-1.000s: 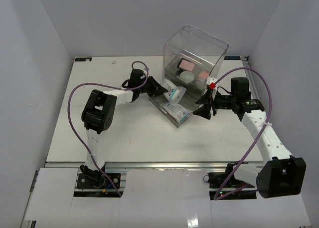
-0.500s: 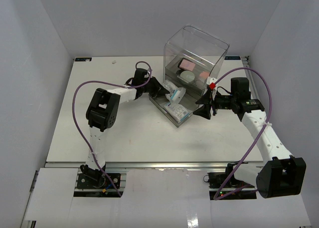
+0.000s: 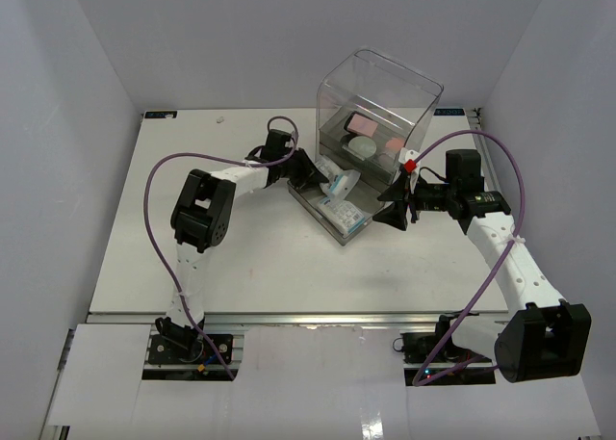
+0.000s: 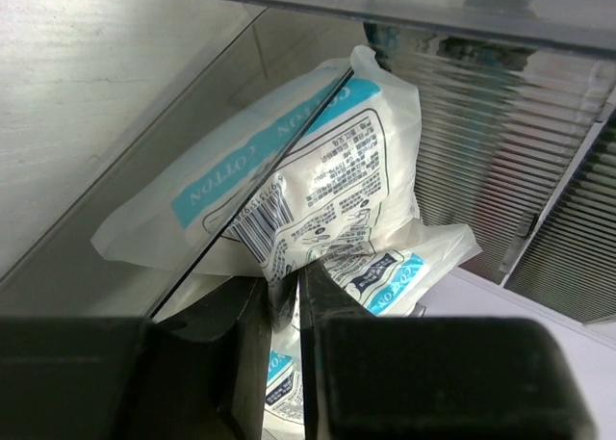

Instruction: Organize the makeup

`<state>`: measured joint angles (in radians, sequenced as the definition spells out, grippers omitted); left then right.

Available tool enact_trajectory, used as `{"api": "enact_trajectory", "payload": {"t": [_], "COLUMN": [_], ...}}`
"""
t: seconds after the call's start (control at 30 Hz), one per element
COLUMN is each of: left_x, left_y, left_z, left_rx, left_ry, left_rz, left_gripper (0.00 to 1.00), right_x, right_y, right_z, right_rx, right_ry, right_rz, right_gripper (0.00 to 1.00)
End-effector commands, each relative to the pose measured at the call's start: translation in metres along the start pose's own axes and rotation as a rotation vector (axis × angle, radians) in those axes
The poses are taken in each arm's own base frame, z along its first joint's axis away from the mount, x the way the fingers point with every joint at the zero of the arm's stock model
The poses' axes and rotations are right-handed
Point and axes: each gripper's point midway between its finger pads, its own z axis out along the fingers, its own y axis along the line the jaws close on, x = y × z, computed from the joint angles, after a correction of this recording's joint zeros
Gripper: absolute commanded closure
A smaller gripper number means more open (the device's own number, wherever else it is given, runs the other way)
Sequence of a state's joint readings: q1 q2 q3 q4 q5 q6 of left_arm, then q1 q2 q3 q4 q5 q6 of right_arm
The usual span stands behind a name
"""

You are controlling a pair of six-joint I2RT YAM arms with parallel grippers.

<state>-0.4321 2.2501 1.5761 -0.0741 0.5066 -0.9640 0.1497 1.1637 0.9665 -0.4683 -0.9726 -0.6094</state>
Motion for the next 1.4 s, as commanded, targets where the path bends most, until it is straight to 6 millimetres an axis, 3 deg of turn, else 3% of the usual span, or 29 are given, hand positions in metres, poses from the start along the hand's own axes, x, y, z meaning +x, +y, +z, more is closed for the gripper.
{"api": "enact_trajectory", "payload": {"t": [0.0,0.17,0.33,0.9,1.0,1.07,1.1,1.17,1.27,1.37], "left_x": [-0.003,-0.005,-0.004,0.011,0.016,0.021,0.024,0.022,0.036,0.048], "left_y": [0.006,-0.003,-0.029,-0.086,-0.097,-0.104,-0.094,-0.105,-0.088,-0.064], "left_z": [-0.003,-0.008,-0.02,-0.095,-0.117,-0.143,-0.147,-0.18,-0.22,-0.259], "left_rx": [-0.089,-0.079,-0.015,0.137,0.177,0.203,0.196,0.243,0.229,0.134], "left_ry": [-0.013,-0.018,-0.023,-0.099,-0.123,-0.163,-0.173,-0.249,-0.314,-0.424], "left_rz": [0.048,0.066,0.096,0.229,0.304,0.383,0.427,0.554,0.711,0.818], "left_gripper": [0.69,0.56,0.47,0.4,0.4,0.4,0.4,0.4,0.37,0.33], "right_x": [-0.009,-0.008,-0.007,-0.002,-0.002,-0.006,-0.004,-0.006,-0.013,-0.013], "right_y": [0.002,0.001,0.002,-0.012,-0.021,-0.032,-0.038,-0.052,-0.08,-0.125], "right_z": [-0.003,-0.002,-0.002,0.004,0.016,0.027,0.037,0.055,0.082,0.107], "right_rx": [-0.004,-0.003,-0.006,0.061,0.117,0.186,0.219,0.279,0.371,0.48], "right_ry": [-0.034,-0.032,-0.032,-0.009,0.034,0.077,0.114,0.168,0.227,0.288], "right_rz": [-0.033,-0.029,-0.028,0.004,-0.02,-0.047,-0.061,-0.092,-0.126,-0.11], "right_gripper": [0.36,0.36,0.36,0.38,0.39,0.4,0.4,0.42,0.43,0.44]}}
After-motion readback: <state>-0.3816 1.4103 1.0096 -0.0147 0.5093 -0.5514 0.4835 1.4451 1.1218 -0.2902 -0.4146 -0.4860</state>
